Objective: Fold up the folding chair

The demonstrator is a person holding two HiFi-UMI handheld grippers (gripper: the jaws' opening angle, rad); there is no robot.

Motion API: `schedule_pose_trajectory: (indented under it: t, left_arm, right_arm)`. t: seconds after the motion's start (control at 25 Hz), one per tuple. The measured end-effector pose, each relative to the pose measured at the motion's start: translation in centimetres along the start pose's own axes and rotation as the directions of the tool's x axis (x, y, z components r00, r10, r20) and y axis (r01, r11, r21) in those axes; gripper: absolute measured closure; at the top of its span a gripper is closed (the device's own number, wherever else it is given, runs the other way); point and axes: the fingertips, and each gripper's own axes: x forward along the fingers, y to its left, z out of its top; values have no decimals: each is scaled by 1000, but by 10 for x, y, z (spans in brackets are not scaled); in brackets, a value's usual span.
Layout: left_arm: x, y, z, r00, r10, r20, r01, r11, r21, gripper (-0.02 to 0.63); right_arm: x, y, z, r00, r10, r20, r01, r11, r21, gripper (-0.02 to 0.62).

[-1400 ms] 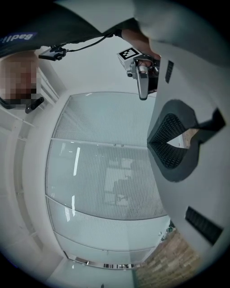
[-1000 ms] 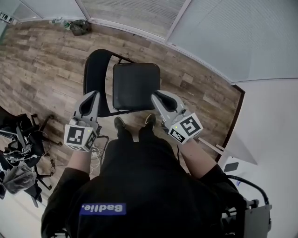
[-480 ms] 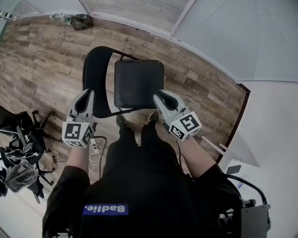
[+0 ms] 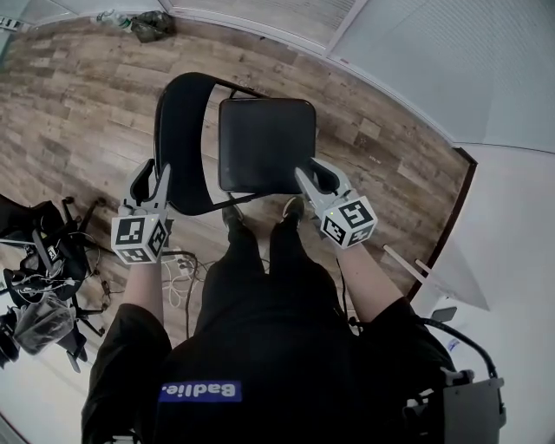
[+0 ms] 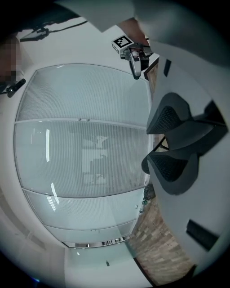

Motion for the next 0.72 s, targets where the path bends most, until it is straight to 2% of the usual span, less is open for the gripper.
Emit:
schedule_pose_trajectory:
  t: [0.16,0.4,0.72]
  left_arm:
    - [9,16,-29,997,25,-69,-25,1000,-1,448]
    - [27,36,-61,986,41,-159,-51,997,-56,396]
    - [50,56,-95,969,49,-241,-80,989,-121,347]
  right_arm:
    - [9,-12,-31,999,-18,-44,19,1000,21,476]
    - [29,-39,-80,992,-29,-121,36,998,51,431]
    - [48,-93,-148,966,-61,-250,75,996,46,374]
